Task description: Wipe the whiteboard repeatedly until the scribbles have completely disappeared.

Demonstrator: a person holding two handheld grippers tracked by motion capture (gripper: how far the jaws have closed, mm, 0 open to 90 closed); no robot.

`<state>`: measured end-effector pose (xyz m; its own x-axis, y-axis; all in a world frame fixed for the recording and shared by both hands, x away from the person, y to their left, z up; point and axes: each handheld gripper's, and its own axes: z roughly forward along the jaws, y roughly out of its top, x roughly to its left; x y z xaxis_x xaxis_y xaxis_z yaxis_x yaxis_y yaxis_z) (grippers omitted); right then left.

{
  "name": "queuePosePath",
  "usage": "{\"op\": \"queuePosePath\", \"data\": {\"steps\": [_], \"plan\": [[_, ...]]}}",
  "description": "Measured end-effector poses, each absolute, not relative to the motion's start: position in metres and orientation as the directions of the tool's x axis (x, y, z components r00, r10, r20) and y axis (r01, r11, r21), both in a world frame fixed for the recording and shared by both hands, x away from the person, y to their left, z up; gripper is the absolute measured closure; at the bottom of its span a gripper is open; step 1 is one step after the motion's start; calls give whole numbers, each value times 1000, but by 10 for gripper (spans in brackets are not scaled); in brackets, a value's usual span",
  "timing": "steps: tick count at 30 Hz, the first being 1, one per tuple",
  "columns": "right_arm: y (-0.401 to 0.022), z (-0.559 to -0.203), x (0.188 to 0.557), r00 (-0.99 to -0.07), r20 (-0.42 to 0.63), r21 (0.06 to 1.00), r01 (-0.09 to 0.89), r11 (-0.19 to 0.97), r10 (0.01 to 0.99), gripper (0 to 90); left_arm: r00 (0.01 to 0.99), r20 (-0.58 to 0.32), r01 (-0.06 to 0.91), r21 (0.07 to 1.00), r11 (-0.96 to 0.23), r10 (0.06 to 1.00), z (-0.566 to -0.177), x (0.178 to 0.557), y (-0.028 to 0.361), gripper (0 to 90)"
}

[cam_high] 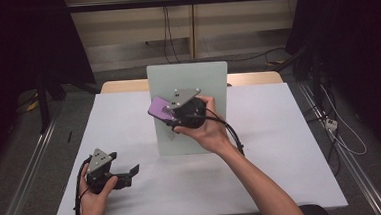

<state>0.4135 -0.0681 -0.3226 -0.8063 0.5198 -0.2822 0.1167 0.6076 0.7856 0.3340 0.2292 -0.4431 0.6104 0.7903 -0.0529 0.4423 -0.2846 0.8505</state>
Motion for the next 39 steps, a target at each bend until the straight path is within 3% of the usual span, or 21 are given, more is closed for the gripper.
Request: {"op": "queuePosePath", "data": {"steps": [8,30,39], "plan": [[-83,-303,419,-774,-280,821,113,559,568,417,610,-51,443,849,-287,791,-443,334,229,58],[-51,-358,404,-838,-277,749,119,652,471,418,613,-55,446,848,-288,788,-444,334,228,58],[-48,-363,402,-855,-274,718,122,685,440,418,613,-55,446,847,-288,788,-444,334,227,58]]}}
